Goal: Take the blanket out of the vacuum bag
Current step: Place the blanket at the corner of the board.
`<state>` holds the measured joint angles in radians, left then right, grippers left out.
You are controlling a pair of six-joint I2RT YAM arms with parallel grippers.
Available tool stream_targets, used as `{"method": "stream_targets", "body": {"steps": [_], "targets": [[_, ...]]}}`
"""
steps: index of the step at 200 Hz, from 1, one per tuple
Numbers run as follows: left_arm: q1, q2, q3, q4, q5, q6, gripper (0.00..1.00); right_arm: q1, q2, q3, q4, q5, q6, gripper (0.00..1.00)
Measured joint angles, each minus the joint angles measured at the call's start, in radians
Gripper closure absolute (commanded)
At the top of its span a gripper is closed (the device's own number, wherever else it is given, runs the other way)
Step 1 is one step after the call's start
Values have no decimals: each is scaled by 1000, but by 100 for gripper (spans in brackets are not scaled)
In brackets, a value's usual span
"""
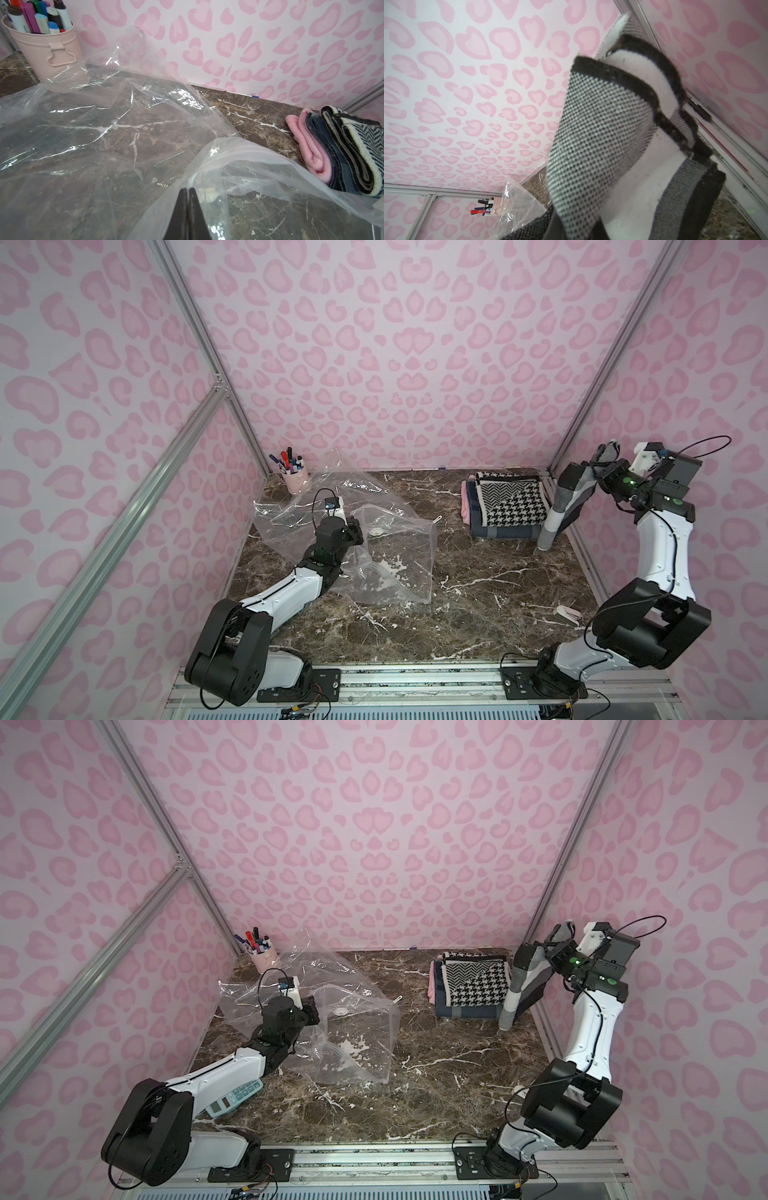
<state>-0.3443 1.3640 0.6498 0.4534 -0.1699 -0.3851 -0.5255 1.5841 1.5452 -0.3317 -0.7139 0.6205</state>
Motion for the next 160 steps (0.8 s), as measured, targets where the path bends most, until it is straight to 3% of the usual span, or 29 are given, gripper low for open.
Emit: {"method": "stream_targets", "body": {"steps": [54, 88, 160], "targets": [[-2, 5, 17, -2, 4, 3, 96, 3, 195, 202, -51, -5, -74, 100], [-3, 5, 20, -11, 4, 3, 96, 62, 273, 274, -97, 0, -112, 100], [-5, -21, 13, -28, -1, 18, 96, 177, 295, 272, -112, 13, -157, 100]]}}
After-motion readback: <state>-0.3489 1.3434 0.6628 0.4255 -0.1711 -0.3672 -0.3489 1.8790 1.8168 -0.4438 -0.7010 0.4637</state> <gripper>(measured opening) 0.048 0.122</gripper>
